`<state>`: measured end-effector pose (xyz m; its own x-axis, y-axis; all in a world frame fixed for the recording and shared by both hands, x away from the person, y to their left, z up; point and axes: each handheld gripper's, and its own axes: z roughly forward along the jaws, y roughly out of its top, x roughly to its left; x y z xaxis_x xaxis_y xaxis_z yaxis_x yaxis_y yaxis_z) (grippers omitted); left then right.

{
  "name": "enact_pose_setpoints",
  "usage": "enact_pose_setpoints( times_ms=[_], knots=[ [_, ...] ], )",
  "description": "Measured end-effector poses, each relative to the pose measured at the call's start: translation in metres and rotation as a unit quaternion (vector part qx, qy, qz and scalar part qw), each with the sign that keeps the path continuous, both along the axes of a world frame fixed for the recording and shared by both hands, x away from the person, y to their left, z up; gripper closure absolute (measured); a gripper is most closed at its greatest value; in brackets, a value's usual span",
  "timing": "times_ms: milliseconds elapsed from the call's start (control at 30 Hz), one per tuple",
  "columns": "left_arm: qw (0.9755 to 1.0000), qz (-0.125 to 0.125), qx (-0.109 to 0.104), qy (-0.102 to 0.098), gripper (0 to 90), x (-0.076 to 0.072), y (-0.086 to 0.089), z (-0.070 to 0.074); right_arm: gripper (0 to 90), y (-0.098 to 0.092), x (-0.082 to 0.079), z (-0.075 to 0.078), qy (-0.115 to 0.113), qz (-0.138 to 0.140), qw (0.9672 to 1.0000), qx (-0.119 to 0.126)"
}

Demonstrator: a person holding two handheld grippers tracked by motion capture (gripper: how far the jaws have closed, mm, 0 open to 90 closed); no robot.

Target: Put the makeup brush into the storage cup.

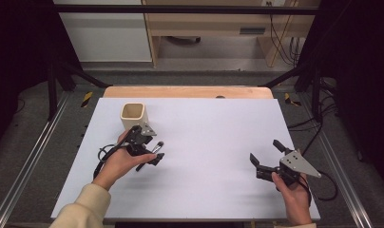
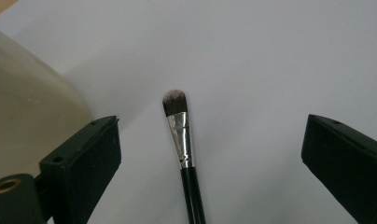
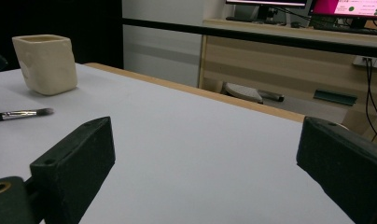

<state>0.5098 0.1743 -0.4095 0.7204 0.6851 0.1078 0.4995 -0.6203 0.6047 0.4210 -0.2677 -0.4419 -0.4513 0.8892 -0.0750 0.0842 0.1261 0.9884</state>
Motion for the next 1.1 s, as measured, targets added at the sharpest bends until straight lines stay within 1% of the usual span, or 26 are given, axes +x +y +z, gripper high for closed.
enact_pose_setpoints(
  times_ms=[33,100,133,333,667,800,967,1100],
  knots=[
    [1.0,0.0,0.0,0.0,4.3,0.0,0.0,0.0,4.6,0.0,0.0,0.0,0.001,0.0,1.0,0.0],
    [1.0,0.0,0.0,0.007,4.2,0.001,-0.001,-0.001,4.6,0.0,0.0,0.0,0.0,0.001,1.0,-0.001],
    [0.9999,-0.002,0.01,0.009,4.2,0.001,-0.002,-0.002,4.6,0.0,0.0,0.0,0.0,0.0,1.0,-0.002],
    [0.9998,0.005,0.012,0.013,4.3,0.005,-0.004,-0.006,4.7,0.0,0.0,0.0,0.0,0.0,1.0,-0.002],
    [0.9996,0.003,0.018,0.02,4.4,0.009,-0.01,-0.011,4.6,0.0,0.0,0.0,0.002,0.0,1.0,0.0],
    [0.9996,0.006,0.019,0.022,4.4,0.01,-0.012,-0.014,4.6,0.0,0.0,0.0,0.001,0.001,1.0,-0.001],
    [0.9993,0.005,0.024,0.027,4.4,0.011,-0.012,-0.016,4.6,0.0,0.0,-0.001,0.003,0.001,1.0,-0.002],
    [0.9991,0.011,0.026,0.032,4.6,0.014,-0.01,-0.018,4.7,0.0,0.0,-0.001,0.004,0.001,1.0,-0.002]
  ],
)
